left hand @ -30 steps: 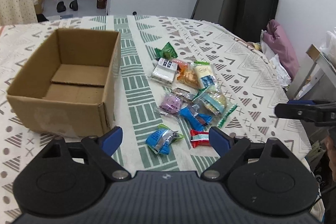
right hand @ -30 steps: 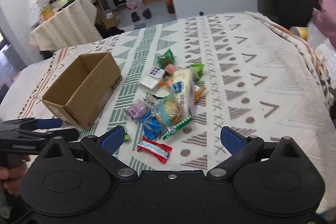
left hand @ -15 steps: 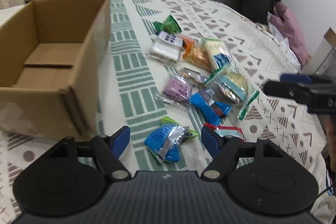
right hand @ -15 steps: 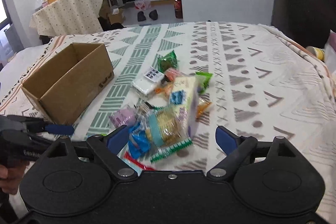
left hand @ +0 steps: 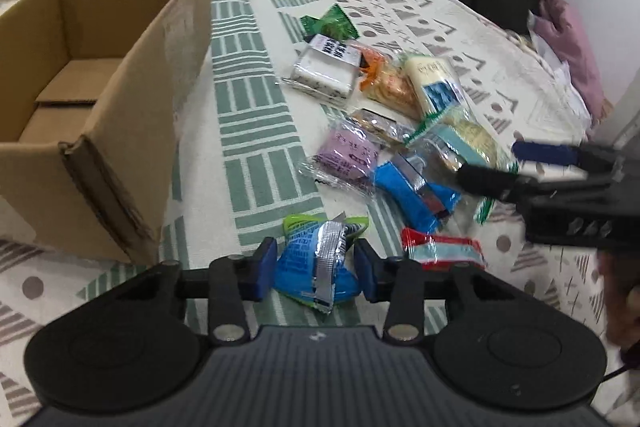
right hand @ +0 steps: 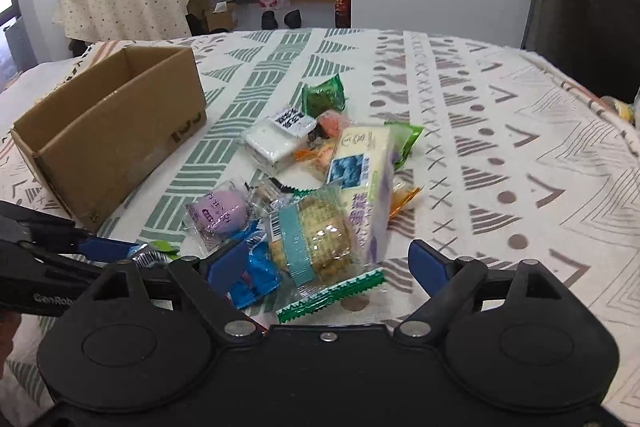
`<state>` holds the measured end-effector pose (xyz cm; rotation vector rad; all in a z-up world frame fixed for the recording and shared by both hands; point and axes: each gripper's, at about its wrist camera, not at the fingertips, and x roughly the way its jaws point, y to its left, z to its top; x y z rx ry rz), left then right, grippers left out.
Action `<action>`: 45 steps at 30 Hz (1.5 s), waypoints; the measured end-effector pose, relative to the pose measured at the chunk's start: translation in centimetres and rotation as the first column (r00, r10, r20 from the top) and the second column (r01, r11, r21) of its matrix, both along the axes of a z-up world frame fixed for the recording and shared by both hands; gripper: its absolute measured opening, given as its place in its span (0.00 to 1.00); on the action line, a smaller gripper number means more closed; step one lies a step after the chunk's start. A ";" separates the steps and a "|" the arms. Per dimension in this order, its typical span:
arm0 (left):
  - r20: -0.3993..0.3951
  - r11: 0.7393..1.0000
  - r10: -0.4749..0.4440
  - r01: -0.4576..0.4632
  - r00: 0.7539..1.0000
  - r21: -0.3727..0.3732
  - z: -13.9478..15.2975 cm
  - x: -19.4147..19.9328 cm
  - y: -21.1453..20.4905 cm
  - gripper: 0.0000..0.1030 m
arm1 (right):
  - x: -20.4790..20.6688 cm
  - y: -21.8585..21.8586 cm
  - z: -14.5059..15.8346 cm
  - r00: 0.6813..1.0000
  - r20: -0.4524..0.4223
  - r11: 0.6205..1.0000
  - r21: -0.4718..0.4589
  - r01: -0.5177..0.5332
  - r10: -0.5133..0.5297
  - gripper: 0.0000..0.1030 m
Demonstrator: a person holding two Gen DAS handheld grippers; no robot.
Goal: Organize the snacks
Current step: 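Grasp the blue snack pack with the left tool while the right tool grasps a cracker pack, then carry both packs over the cardboard box and open both tools to drop them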
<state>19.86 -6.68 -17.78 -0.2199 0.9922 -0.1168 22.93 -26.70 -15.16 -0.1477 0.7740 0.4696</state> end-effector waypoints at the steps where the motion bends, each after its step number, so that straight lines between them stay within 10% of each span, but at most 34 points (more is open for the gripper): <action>1: -0.004 1.000 0.015 -0.015 1.000 -0.009 0.1 0.1 0.1 0.39 | 0.1 0.2 -0.3 1.000 -0.003 1.000 -0.008 0.000 0.000 0.76; 13: 0.021 0.997 0.078 -0.078 0.997 -0.029 2.0 -0.2 0.4 0.38 | -0.5 1.5 0.3 1.000 0.020 0.998 -0.069 -0.010 0.011 0.46; 45: 0.233 0.972 0.233 -0.222 0.944 -0.075 15.3 -4.3 7.1 0.38 | -2.2 6.2 12.4 0.976 0.216 0.959 0.280 -0.051 -0.011 0.45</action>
